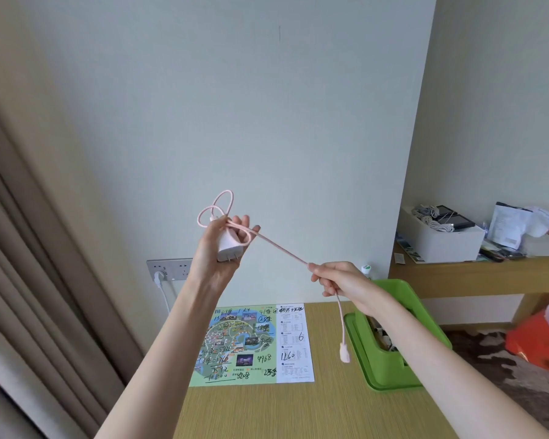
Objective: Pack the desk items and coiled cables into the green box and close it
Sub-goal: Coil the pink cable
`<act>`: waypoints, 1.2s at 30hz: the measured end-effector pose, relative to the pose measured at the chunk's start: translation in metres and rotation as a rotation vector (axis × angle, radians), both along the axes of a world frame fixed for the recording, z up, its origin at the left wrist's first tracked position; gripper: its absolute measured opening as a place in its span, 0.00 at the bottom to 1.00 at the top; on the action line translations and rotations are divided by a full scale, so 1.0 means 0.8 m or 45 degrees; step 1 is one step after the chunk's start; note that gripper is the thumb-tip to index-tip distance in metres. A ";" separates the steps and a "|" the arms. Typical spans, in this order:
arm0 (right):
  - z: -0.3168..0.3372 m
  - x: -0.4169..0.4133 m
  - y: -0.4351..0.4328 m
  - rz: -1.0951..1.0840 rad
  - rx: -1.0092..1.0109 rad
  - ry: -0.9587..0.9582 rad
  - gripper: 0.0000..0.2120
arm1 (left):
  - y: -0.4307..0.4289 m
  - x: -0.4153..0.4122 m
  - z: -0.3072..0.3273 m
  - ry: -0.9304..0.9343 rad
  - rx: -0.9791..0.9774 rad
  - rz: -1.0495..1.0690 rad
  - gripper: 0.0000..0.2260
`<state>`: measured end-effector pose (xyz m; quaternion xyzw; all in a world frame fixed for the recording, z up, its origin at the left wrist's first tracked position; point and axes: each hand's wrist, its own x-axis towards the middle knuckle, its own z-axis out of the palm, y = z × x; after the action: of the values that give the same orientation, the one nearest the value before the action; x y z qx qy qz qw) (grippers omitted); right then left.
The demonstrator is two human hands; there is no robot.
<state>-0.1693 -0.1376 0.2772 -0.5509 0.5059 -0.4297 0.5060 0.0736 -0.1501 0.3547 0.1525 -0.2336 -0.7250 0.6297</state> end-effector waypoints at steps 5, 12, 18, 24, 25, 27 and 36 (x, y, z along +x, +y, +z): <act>0.015 -0.007 0.004 -0.013 -0.056 0.019 0.11 | -0.006 0.008 0.000 -0.194 0.052 0.022 0.08; 0.077 0.003 0.014 0.080 -0.323 -0.003 0.07 | -0.005 0.011 -0.019 -1.284 -0.092 0.067 0.08; 0.103 0.023 0.014 0.071 -0.467 0.015 0.07 | 0.021 -0.022 -0.016 -1.529 -0.298 -0.230 0.28; 0.101 0.025 0.008 0.035 -0.505 0.018 0.07 | 0.035 -0.045 -0.012 -1.670 -0.446 -0.362 0.15; 0.099 0.024 0.007 0.014 -0.511 0.020 0.07 | 0.036 -0.048 -0.011 -1.665 -0.453 -0.387 0.15; 0.096 0.023 0.007 -0.038 -0.533 0.035 0.07 | 0.039 -0.052 -0.009 -1.638 -0.466 -0.450 0.14; 0.070 -0.008 0.003 -0.146 -0.351 -0.180 0.13 | 0.034 -0.037 0.001 -0.990 -0.214 -0.471 0.06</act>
<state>-0.1754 -0.1354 0.3331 -0.5537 0.4359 -0.5607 0.4348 0.0442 -0.1227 0.3557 0.3179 -0.5347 -0.6929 0.3646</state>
